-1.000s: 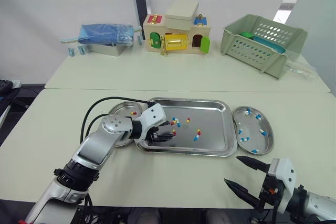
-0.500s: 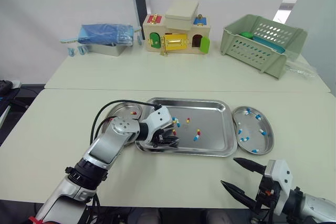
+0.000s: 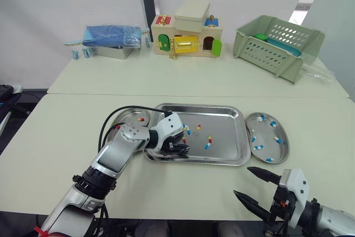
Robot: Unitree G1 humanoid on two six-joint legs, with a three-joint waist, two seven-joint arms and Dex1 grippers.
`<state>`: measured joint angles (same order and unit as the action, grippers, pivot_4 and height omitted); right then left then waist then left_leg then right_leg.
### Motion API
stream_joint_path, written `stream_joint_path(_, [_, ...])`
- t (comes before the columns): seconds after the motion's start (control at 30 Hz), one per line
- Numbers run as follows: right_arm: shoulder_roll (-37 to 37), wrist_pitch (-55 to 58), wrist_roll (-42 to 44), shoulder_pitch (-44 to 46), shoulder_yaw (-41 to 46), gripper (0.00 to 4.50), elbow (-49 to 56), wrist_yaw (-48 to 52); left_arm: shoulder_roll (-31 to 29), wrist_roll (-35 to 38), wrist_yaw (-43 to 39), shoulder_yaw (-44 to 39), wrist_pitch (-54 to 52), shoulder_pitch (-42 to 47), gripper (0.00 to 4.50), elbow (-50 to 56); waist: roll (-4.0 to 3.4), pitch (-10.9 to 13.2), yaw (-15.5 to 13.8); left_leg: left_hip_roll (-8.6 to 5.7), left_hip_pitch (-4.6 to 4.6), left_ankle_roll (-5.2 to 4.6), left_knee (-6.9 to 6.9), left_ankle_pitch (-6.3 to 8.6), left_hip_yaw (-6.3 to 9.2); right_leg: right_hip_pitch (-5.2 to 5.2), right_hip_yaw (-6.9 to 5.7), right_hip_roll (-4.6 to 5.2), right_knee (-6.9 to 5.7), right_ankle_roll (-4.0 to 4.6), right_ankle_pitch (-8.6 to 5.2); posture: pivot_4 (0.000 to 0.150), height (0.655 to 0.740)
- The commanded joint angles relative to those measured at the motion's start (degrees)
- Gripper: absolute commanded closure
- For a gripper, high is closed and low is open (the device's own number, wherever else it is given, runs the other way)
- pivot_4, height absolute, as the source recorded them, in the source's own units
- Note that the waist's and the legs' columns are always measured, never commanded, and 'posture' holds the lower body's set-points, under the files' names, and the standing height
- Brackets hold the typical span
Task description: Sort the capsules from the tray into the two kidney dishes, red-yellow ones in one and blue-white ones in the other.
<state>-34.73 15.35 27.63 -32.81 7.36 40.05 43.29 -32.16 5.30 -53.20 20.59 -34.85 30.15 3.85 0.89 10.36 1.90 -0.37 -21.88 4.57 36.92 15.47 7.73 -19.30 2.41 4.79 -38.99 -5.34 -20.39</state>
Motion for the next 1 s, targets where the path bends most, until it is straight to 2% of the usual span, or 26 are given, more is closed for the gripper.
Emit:
stream_joint_path(0.03, [0.2, -0.9, -0.3, -0.1, -0.1, 0.00, 2.1, -0.3, -0.2, -1.2, 0.1, 0.6, -0.8, 1.3, 1.86, 0.5, 0.00, 0.0, 0.0, 0.00, 0.00, 0.00, 0.00, 0.00, 0.00, 0.00, 0.00, 0.00, 0.00, 0.00, 0.00, 0.150, 0.7400])
stream_joint_path(0.23, [0.3, -0.9, -0.3, 0.0, -0.3, 0.00, 2.1, -0.6, 0.0, -1.4, -0.2, 0.5, -1.3, 1.4, 1.86, 0.5, 0.00, 0.0, 0.0, 0.00, 0.00, 0.00, 0.00, 0.00, 0.00, 0.00, 0.00, 0.00, 0.00, 0.00, 0.00, 0.150, 0.7400])
stream_joint_path(0.33, [0.3, -0.9, -0.2, 0.0, -0.4, 0.00, 2.1, -0.7, 0.0, -1.4, -0.3, 0.6, -1.5, 1.3, 2.43, 0.6, 0.00, 0.0, 0.0, 0.00, 0.00, 0.00, 0.00, 0.00, 0.00, 0.00, 0.00, 0.00, 0.00, 0.00, 0.00, 0.150, 0.7400])
stream_joint_path(0.5, [0.2, -0.8, -0.2, 0.1, -0.5, 0.00, 2.0, -0.9, 0.0, -1.3, -0.4, 0.6, -1.9, 1.3, 4.02, 0.7, 0.00, 0.0, 0.0, 0.00, 0.00, 0.00, 0.00, 0.00, 0.00, 0.00, 0.00, 0.00, 0.00, 0.00, 0.00, 0.150, 0.7400])
stream_joint_path(0.77, [-0.1, -0.7, -0.2, 0.4, -0.7, 0.00, 1.9, -0.8, 0.1, -1.0, -0.3, 0.2, -2.4, 1.4, 4.09, 0.9, 0.00, 0.0, 0.0, 0.00, 0.00, 0.00, 0.00, 0.00, 0.00, 0.00, 0.00, 0.00, 0.00, 0.00, 0.00, 0.150, 0.7400])
stream_joint_path(1.0, [-0.7, -1.9, 0.0, 0.1, -0.7, 0.00, 2.2, 1.0, -1.4, 4.0, -0.6, -5.1, -8.6, 2.0, 4.09, 6.9, 0.00, 0.0, 0.0, 0.00, -0.01, 0.00, 0.00, 0.00, 0.01, 0.00, 0.00, 0.00, 0.00, 0.00, 0.00, 0.150, 0.7400])
